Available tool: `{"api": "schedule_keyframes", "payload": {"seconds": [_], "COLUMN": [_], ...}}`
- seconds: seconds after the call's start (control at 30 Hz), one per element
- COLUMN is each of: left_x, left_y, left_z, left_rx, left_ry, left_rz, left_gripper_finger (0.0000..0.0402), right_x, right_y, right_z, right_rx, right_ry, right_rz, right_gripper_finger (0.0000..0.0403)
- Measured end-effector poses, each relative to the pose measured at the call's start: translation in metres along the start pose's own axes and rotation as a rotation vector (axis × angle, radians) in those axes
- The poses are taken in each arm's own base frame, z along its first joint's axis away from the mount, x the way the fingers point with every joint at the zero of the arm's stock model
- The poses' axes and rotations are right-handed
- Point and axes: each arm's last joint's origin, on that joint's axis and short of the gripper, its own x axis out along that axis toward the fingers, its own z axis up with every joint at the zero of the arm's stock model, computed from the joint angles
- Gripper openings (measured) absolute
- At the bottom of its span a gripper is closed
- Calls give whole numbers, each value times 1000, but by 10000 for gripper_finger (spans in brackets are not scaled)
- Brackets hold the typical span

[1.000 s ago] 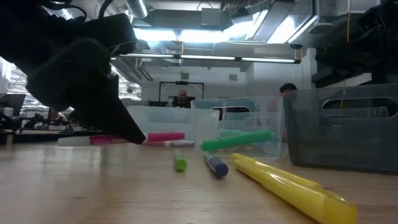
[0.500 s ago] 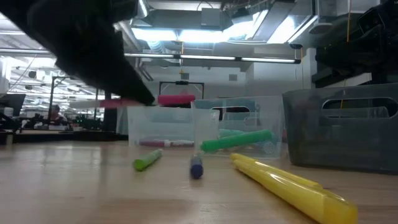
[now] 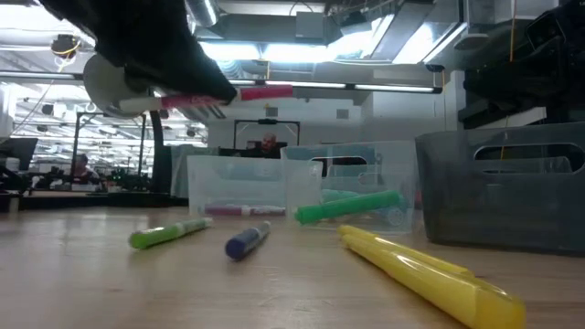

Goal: Pick & Place Markers
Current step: Put the pink marker pen into the left transparent bin

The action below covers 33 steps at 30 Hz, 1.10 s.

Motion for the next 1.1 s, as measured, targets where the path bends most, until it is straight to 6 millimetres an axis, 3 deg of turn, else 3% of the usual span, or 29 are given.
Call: {"api": "schedule_keyframes", "payload": {"seconds": [0.6, 1.1], "left_x": [-26, -10], "left_y": [14, 35], "left_z": [32, 47], "left_rx": [24, 15], "left_ry": [-95, -77], "left_rz": [-20, 12], "left_gripper_finger": [28, 28], "right_x": [0, 0], "right_y": [0, 0], "right_z": [0, 0], "right_rx": [0, 0], "right_ry": [0, 0], "right_rz": [0, 0], "right_gripper_finger": [152, 152]}}
